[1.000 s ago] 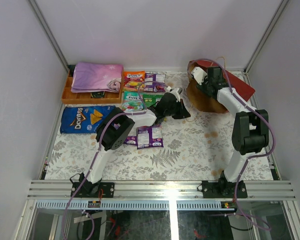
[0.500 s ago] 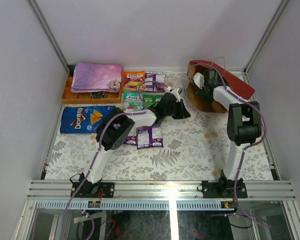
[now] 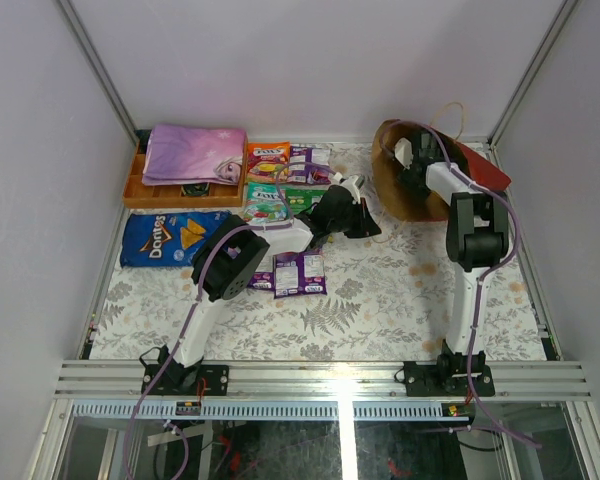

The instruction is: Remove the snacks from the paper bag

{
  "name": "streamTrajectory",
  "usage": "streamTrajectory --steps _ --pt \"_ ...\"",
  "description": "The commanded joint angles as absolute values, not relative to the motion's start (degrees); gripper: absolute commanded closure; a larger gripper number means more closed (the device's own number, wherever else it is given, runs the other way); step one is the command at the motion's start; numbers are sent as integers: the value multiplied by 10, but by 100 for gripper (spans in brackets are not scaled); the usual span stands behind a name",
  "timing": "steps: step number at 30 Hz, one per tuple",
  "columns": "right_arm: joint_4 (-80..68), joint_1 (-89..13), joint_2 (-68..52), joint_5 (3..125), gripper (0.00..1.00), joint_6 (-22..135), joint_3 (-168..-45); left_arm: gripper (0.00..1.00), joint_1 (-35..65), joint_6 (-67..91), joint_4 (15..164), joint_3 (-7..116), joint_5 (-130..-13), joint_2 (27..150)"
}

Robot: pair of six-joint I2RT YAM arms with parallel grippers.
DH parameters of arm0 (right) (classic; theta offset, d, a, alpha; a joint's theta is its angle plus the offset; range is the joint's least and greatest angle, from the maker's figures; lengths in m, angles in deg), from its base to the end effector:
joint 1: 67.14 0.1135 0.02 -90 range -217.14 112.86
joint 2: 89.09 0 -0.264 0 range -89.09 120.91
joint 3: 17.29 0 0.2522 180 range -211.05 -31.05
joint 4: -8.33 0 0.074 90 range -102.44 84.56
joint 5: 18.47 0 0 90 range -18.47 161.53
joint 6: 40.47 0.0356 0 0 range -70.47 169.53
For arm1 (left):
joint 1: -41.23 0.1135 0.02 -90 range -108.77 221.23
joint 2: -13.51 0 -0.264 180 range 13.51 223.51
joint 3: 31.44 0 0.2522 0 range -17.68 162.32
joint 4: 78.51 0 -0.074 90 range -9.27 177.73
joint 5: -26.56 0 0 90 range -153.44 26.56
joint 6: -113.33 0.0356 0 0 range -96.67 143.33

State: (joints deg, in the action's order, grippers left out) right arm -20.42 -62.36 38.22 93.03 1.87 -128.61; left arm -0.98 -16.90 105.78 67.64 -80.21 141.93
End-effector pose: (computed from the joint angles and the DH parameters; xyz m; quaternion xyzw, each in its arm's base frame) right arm 0.4979 0.0285 0.1786 -0.3363 0.8452 -0.2984 0.2889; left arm 0.3648 -0.3448 0.1510 0.0927 0.8331 -0.4426 0.3185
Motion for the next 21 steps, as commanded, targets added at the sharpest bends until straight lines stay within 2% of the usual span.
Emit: streamTrajectory --steps 1,11,15,17,21 --pt "-192 -634 401 953 1 -2 -1302 100 -7 -163 1069 687 -812 1432" --pt "-209 -638 475 943 0 8 -1356 100 -5 -161 1066 689 -812 1433" --pt "-180 -642 491 952 7 16 -1370 100 -4 -159 1062 689 -809 1431" --pt "-171 -646 492 950 16 21 -1373 100 -3 -159 1062 689 -810 1432" --pt "-150 -650 492 949 49 26 -1378 100 -2 -159 1062 691 -811 1436"
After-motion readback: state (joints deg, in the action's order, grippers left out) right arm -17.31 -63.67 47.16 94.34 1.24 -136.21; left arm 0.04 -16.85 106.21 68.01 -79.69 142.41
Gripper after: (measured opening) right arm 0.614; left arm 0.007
